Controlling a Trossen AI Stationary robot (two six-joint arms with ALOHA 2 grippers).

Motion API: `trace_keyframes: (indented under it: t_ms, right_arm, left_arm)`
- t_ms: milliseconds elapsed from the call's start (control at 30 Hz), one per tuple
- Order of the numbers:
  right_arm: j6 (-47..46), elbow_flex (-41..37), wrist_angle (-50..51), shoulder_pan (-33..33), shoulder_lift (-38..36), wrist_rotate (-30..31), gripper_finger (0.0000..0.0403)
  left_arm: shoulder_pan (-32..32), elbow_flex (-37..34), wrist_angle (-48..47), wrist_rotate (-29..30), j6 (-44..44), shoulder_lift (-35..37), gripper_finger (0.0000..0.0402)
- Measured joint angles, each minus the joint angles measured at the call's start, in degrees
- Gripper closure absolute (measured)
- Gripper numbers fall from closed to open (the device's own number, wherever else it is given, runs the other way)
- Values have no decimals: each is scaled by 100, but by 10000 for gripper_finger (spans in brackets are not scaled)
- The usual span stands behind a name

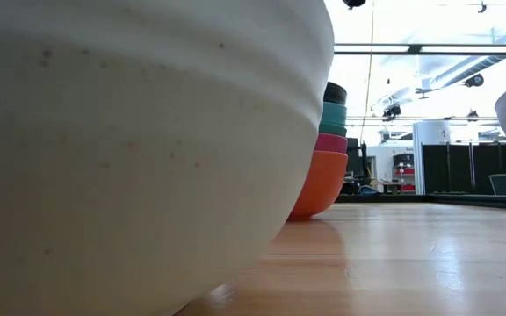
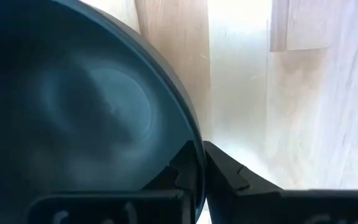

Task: Nest bowls inside each other
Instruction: Stack the black bowl on the black bowl

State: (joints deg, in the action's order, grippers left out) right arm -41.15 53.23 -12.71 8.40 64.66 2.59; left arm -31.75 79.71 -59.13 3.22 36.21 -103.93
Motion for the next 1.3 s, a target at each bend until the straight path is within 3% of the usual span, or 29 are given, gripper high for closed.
trace_keyframes:
  t_ms: [333,633,933,1300]
  right_arm:
    - [2,0,-2,63,0,0,338]
    - [69,0,-3,103,0,0,339]
    - [188,0,-2,96,0,2,341]
    - [234,0,-3,96,0,1,340]
  left_arm:
    - [146,21,-339,210,-155,647,401]
    - [637,281,-955,632,-542,1857,401]
    - [874,1020,-1776,1089,-1186,2809,401]
    - [939,1564,-1857,1175,-1141,3047,401]
